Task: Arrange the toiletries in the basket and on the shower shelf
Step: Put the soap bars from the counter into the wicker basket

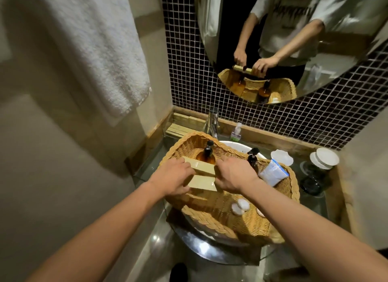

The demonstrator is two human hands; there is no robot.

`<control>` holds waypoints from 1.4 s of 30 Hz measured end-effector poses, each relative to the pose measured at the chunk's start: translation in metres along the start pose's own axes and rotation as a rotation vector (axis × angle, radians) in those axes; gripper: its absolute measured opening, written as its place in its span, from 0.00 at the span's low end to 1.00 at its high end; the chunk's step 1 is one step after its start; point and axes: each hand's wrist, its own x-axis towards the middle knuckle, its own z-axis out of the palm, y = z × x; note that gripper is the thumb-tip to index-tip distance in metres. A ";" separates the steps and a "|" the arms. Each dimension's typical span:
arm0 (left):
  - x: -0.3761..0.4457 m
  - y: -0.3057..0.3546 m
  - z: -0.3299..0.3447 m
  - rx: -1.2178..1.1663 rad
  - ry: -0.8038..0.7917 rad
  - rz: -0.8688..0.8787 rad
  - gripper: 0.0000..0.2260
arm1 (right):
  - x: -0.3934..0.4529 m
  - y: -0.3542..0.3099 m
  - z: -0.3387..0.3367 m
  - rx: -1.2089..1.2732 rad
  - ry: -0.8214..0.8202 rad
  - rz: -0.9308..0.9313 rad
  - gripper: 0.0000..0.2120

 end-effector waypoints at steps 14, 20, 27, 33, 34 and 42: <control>0.023 -0.019 -0.103 0.123 0.187 -0.011 0.21 | 0.002 0.026 -0.093 -0.017 0.223 0.102 0.14; 0.061 -0.052 -0.105 0.093 0.230 -0.024 0.20 | 0.039 0.052 -0.099 -0.064 0.213 0.166 0.13; 0.117 -0.125 -0.085 0.033 0.222 -0.066 0.21 | 0.120 0.085 -0.093 -0.062 0.151 0.177 0.12; 0.158 -0.194 -0.043 -0.024 0.186 -0.103 0.20 | 0.193 0.095 -0.075 -0.055 0.101 0.177 0.15; 0.164 -0.204 -0.036 -0.026 0.175 -0.113 0.20 | 0.204 0.095 -0.071 -0.051 0.099 0.175 0.14; 0.192 -0.258 0.023 -0.046 0.082 -0.187 0.19 | 0.281 0.095 -0.039 -0.030 0.023 0.092 0.17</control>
